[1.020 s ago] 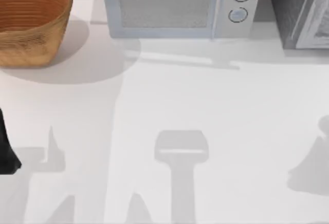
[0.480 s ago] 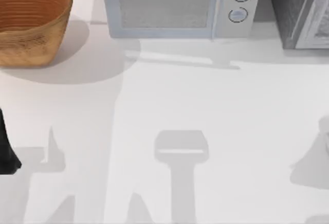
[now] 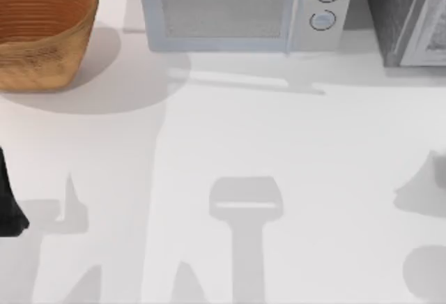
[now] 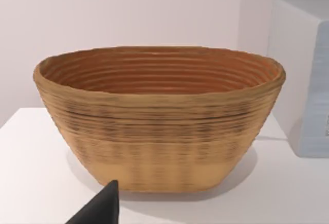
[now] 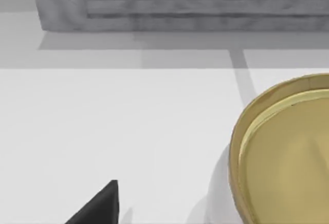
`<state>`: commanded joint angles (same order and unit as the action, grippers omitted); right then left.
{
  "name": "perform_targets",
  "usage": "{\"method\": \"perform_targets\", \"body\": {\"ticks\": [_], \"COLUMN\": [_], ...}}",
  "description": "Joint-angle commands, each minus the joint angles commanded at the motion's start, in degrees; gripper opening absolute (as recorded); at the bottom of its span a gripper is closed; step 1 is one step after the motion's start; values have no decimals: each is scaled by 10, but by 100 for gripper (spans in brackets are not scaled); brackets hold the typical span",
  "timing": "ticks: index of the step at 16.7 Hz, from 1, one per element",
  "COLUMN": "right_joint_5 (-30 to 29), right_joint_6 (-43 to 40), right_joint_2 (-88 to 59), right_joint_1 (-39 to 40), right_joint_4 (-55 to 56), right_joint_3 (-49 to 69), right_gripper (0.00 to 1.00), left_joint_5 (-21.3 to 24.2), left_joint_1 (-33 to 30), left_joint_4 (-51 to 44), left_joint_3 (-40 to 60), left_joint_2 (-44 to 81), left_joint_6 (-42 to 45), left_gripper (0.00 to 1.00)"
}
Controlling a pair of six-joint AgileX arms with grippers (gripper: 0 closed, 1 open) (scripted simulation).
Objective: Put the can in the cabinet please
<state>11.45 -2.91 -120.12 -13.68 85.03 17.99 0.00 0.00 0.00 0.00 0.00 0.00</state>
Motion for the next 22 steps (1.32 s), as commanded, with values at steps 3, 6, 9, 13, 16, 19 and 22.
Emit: {"method": "perform_targets", "body": {"ticks": [3,6,9,13,16,19,22], "right_joint_5": [0,0,0,0,0,0,0], "right_joint_6": [0,0,0,0,0,0,0], "right_joint_2": [0,0,0,0,0,0,0], "right_joint_1": [0,0,0,0,0,0,0], "right_joint_4": [0,0,0,0,0,0,0], "right_joint_3": [0,0,0,0,0,0,0], "right_gripper": [100,77,55,25,2,0,0], "left_joint_5": [0,0,0,0,0,0,0], "left_joint_1": [0,0,0,0,0,0,0], "left_joint_4": [0,0,0,0,0,0,0], "left_joint_3": [0,0,0,0,0,0,0], "left_joint_2": [0,0,0,0,0,0,0], "left_joint_6": [0,0,0,0,0,0,0], "left_gripper": [100,100,100,100,100,100,100]}}
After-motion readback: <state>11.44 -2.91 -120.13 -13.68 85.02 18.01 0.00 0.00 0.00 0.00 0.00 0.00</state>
